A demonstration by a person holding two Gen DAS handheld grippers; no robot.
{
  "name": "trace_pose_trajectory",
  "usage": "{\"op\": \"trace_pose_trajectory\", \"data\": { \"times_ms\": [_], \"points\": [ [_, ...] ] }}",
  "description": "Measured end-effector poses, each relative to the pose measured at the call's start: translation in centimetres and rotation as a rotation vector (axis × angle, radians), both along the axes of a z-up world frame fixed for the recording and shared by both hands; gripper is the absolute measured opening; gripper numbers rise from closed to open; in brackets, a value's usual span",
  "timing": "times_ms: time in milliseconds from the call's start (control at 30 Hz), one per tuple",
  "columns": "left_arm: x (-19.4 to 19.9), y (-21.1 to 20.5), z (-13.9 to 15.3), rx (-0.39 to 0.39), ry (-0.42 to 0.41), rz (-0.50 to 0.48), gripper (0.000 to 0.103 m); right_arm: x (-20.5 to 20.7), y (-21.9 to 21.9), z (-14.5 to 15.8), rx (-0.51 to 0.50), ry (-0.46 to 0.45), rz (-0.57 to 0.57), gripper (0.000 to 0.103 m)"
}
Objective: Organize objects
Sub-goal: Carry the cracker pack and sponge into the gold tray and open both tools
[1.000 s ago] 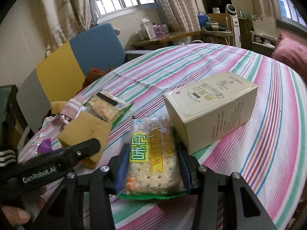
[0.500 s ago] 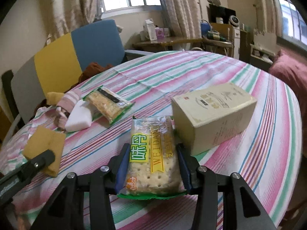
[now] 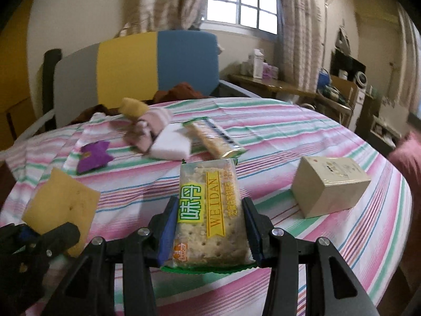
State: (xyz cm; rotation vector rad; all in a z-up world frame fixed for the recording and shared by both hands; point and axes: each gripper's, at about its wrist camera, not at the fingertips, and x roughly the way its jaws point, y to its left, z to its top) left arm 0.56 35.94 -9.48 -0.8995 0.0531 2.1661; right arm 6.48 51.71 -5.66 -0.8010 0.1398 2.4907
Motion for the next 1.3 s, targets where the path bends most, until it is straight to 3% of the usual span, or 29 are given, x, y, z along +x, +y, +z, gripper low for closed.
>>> {"op": "trace_pose_trajectory", "data": {
  "times_ms": [100,333,567,700,933,1100,1300],
  "points": [
    [1.1,-0.8,0.7,-0.028,0.041,-0.024,0.036,0.6,-1.5,-0.1,-0.017,-0.001,0.03,0.048],
    [2.6,-6.5,3.5,0.064,0.027,-0.016,0.036,2.7,-7.3,0.9,-0.022,0.028,0.158,0.048],
    [3.5,-13.1,5.4,0.112,0.026,0.064,0.036,2.8,-12.2,2.4,-0.136,0.064,0.249,0.048],
    [3.5,-17.6,5.5,0.116,0.005,0.14,0.036,2.4,-15.4,3.2,-0.183,0.065,0.33,0.048],
    [2.4,-25.3,5.4,0.163,-0.063,0.307,0.036,2.2,-21.9,5.4,-0.181,0.079,0.52,0.048],
    [0.8,-30.2,6.3,0.173,-0.024,0.406,0.037,1.8,-27.0,6.3,-0.158,0.063,0.691,0.048],
    [-2.6,-35.7,6.6,0.165,-0.054,0.524,0.037,1.0,-31.9,5.9,-0.137,-0.004,0.81,0.048]
  ]
}}
